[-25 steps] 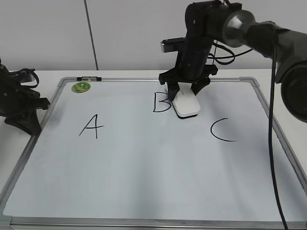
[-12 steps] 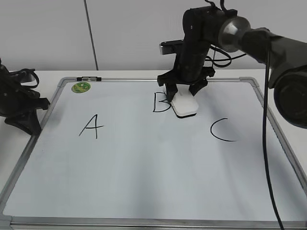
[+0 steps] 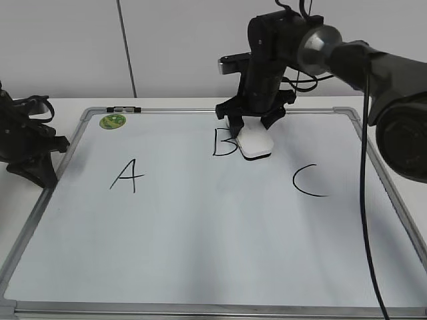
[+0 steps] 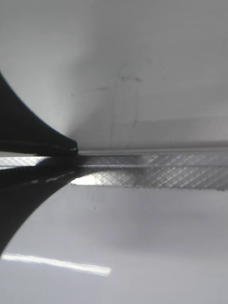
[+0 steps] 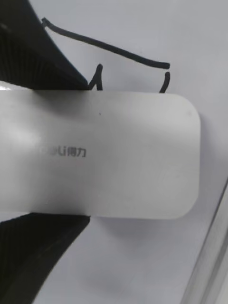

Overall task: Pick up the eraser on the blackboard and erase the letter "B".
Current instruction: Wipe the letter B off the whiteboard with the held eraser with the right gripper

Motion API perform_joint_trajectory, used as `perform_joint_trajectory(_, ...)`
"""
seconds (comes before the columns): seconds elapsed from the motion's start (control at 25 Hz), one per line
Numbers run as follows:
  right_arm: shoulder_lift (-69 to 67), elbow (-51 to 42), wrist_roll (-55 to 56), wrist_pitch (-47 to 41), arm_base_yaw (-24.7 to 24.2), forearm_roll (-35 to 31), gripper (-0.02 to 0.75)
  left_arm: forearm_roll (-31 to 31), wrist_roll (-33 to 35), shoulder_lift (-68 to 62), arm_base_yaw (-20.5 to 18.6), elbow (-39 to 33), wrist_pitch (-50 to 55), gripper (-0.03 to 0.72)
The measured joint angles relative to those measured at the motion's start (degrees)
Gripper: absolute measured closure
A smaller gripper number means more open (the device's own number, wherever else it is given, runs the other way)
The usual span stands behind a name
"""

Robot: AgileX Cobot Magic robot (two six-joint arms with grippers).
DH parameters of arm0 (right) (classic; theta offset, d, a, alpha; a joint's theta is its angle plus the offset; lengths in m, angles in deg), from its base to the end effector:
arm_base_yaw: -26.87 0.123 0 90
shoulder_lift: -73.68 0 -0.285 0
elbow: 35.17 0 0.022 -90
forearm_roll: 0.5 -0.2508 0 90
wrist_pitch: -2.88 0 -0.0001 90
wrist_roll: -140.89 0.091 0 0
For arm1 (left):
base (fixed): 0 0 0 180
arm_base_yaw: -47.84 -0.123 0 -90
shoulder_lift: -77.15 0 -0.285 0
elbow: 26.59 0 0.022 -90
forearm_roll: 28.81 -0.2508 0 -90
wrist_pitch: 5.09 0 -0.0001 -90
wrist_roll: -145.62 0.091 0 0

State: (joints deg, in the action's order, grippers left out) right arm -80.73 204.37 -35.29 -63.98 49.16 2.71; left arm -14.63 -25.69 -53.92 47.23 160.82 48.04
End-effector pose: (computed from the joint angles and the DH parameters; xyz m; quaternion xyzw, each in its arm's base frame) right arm 0.4989 0.1994 0.1604 -0.1651 0.9730 0.0094 0.1607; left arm 0.4146 -0.0134 0.1282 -0.0012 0.9945 -0.0982 0.0359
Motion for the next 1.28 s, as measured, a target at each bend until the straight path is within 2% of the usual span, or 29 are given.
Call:
perform_joint_trajectory(0.24,-0.3,0.0,0.0,1.6,3.9,1.6,0.197,0.0,0.0,0.0,0.0,0.0,0.0,0.667)
perform_joint_trajectory(0.56,-0.7,0.3,0.0,2.3,7.4,-0.2,0.197,0.0,0.0,0.0,0.0,0.0,0.0,0.667)
perform_joint_trajectory(0.88,-0.8,0.3,-0.1,1.9,7.6,1.0,0.197,0.0,0.0,0.0,0.0,0.0,0.0,0.666)
perform_joint_trajectory(1.28,-0.8,0.5,0.2,0.2,4.2,-0.7,0.197,0.0,0.0,0.0,0.0,0.0,0.0,0.666)
